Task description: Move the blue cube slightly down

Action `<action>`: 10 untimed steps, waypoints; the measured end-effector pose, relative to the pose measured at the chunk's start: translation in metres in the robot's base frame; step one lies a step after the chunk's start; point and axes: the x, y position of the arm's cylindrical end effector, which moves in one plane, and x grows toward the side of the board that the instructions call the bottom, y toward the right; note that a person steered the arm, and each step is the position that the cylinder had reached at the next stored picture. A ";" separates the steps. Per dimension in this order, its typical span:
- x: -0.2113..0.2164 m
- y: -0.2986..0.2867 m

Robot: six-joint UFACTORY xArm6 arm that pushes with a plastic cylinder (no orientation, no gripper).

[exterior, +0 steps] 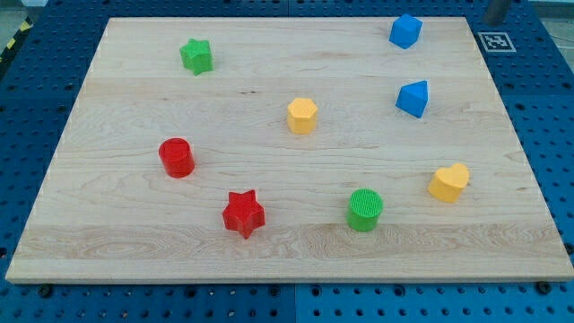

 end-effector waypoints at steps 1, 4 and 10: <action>0.000 -0.018; 0.002 -0.075; -0.009 -0.106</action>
